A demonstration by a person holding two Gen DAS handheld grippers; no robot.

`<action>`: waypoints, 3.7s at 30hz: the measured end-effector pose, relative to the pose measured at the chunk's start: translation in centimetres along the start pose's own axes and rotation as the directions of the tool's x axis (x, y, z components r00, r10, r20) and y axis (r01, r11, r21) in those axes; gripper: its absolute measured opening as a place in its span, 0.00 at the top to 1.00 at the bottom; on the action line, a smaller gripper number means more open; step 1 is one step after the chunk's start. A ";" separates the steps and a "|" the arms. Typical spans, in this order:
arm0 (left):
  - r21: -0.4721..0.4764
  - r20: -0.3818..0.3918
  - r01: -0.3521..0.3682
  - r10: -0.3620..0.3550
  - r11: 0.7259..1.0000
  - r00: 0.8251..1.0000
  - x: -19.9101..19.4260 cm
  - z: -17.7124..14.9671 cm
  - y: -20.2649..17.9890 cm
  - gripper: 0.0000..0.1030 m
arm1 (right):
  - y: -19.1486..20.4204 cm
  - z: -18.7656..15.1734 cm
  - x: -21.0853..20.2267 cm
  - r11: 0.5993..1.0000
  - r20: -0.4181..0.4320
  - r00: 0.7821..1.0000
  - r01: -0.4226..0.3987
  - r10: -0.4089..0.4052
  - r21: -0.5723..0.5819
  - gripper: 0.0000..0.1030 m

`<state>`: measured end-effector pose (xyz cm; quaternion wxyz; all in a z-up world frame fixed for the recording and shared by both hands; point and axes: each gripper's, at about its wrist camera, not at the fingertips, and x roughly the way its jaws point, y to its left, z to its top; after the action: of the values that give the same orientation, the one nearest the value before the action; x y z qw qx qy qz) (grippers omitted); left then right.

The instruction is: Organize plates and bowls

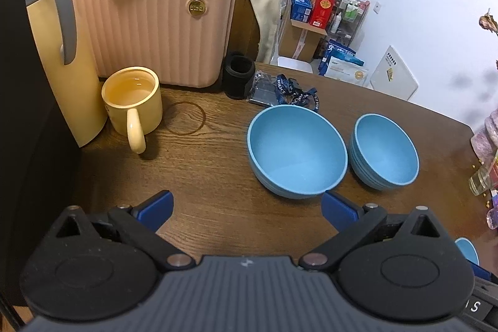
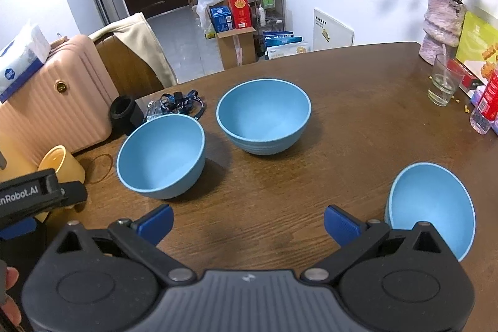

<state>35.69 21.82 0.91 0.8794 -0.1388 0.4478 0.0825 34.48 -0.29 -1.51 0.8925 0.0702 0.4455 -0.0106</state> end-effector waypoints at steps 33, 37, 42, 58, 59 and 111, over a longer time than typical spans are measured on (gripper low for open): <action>-0.031 -0.151 -0.026 0.021 0.999 0.988 14.9 6.9 -0.5 0.35 | 5.3 5.6 14.3 0.998 -0.163 0.986 -0.005 0.015 0.064 0.54; -0.015 -0.165 -0.011 0.008 1.000 0.986 16.1 6.8 -1.0 0.50 | 5.4 5.6 15.3 0.997 -0.178 0.984 0.006 0.007 0.073 0.66; -0.002 -0.180 0.016 -0.016 1.000 0.983 17.4 6.6 -1.2 0.74 | 5.1 5.5 16.3 0.995 -0.188 0.982 0.001 0.018 0.097 0.76; 0.041 -0.155 0.030 -0.024 0.999 0.988 17.7 6.4 -1.5 0.83 | 5.8 5.4 16.8 0.996 -0.175 0.984 -0.001 0.016 0.088 0.91; 0.042 -0.152 0.032 -0.025 0.999 0.988 17.6 6.4 -1.5 0.83 | 5.8 5.3 16.8 0.996 -0.175 0.984 -0.001 0.017 0.087 0.91; 0.067 -0.013 0.076 -0.075 0.995 0.997 5.0 1.9 -2.4 0.83 | 3.7 2.0 5.3 0.996 -0.021 0.999 -0.045 0.047 0.077 0.91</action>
<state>40.76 20.23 -1.63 0.8838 -0.1263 0.4492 0.0333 39.54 3.33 -4.14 0.8839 0.1145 0.4534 -0.0063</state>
